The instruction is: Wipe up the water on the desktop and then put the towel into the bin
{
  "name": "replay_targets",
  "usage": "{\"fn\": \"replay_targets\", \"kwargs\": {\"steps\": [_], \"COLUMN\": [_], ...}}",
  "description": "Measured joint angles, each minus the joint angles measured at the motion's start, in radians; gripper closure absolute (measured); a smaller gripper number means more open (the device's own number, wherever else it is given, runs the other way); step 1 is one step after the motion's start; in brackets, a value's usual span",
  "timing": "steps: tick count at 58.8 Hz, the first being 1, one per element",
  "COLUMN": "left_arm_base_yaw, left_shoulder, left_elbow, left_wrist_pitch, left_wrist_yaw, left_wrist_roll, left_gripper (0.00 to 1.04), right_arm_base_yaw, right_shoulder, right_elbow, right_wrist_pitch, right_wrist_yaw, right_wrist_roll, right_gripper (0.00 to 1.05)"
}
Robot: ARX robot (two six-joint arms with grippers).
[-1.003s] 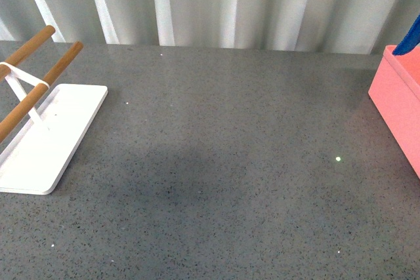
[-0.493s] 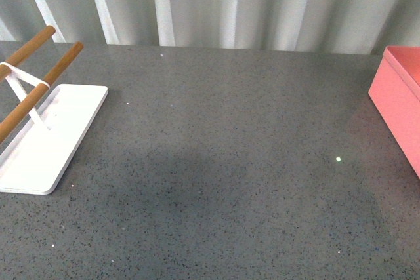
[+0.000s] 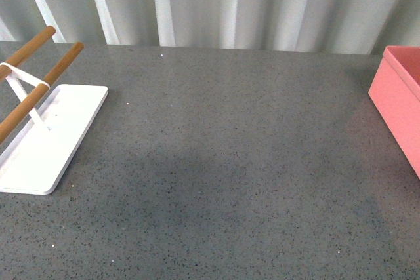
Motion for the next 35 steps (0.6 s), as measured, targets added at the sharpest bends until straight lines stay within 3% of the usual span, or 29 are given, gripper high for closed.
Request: {"fn": "replay_targets", "kwargs": {"steps": [5, 35], "left_arm_base_yaw": [0.000, 0.000], "left_shoulder": [0.000, 0.000], "left_elbow": [0.000, 0.000], "left_wrist_pitch": [0.000, 0.000], "left_wrist_yaw": [0.000, 0.000], "left_wrist_roll": [-0.001, 0.000], "left_gripper": [1.00, 0.22], "right_arm_base_yaw": [-0.041, -0.077], "right_shoulder": [0.056, 0.298], "right_elbow": [0.012, 0.125], "right_wrist_pitch": [-0.011, -0.096], "right_wrist_yaw": [-0.019, -0.091], "right_wrist_roll": [0.005, -0.054], "right_gripper": [1.01, 1.01]}}
